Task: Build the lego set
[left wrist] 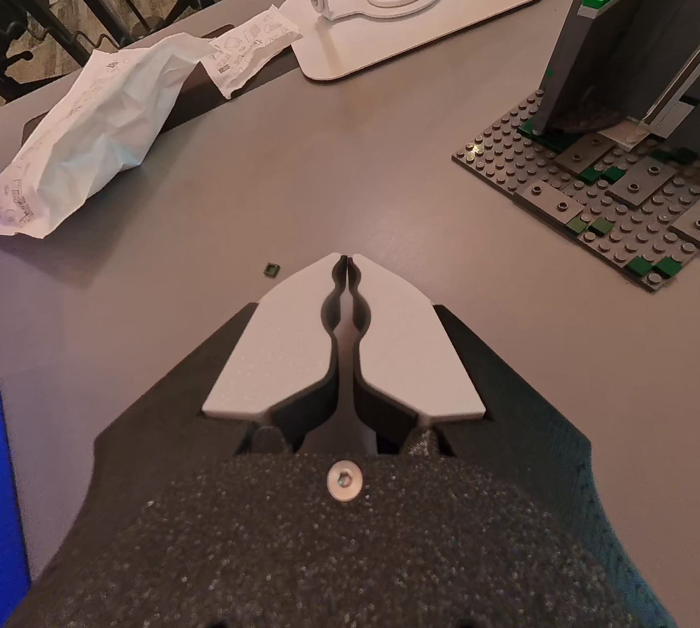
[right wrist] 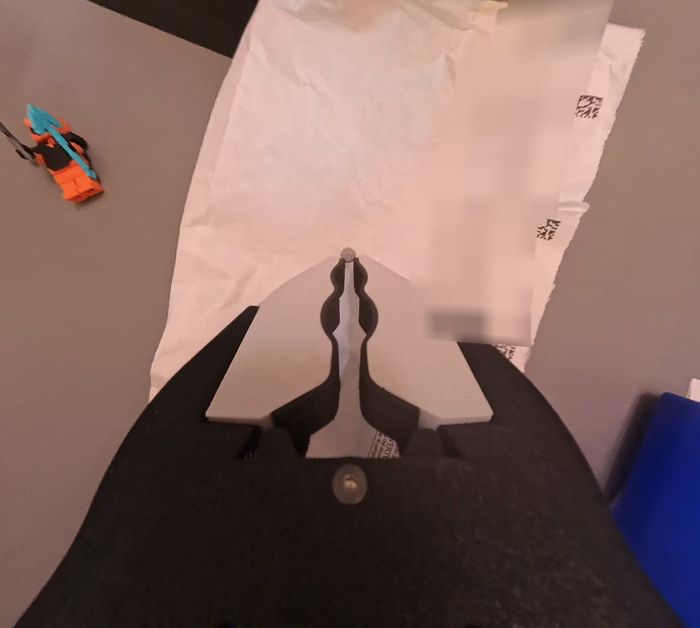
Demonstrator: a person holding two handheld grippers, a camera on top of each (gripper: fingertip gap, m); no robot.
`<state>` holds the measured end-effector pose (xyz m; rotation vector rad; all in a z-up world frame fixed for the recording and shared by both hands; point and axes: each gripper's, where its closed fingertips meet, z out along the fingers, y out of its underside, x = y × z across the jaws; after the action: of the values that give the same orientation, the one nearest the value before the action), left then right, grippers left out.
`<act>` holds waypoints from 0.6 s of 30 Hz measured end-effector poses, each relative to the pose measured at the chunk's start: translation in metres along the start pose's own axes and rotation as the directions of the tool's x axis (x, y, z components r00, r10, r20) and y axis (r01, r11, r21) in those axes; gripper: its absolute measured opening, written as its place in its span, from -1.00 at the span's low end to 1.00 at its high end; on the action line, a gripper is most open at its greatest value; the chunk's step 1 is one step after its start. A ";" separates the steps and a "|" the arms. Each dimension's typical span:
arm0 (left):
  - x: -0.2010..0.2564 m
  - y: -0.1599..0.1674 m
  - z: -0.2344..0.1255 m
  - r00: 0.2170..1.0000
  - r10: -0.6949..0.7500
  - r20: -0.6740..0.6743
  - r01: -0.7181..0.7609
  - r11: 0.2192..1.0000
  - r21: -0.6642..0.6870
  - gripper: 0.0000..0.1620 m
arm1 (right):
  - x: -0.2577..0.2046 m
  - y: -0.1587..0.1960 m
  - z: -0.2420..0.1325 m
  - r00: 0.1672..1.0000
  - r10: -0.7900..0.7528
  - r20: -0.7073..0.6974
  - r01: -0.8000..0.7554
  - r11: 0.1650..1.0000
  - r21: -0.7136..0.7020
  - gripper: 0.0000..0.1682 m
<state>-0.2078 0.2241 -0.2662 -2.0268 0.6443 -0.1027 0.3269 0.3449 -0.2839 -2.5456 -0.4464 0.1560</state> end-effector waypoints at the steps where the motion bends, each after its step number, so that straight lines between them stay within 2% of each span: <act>1: 0.000 0.000 0.000 1.000 0.000 -0.001 0.000 1.000 0.001 -1.00 | -0.001 -0.003 -0.003 1.000 0.002 0.004 -0.002 1.000 0.010 -0.96; 11: 0.000 -0.002 -0.002 1.000 0.001 -0.004 -0.001 1.000 0.010 -1.00 | -0.008 -0.028 -0.012 0.999 -0.048 -0.019 0.049 0.998 0.049 -0.98; 18: 0.000 0.000 -0.002 1.000 0.003 -0.004 -0.003 1.000 0.005 -1.00 | 0.039 -0.033 -0.005 0.990 0.021 -0.141 -0.014 0.999 0.053 -0.82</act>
<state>-0.2088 0.2228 -0.2654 -2.0213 0.6490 -0.1063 0.3554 0.3822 -0.2624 -2.4901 -0.3602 -0.0071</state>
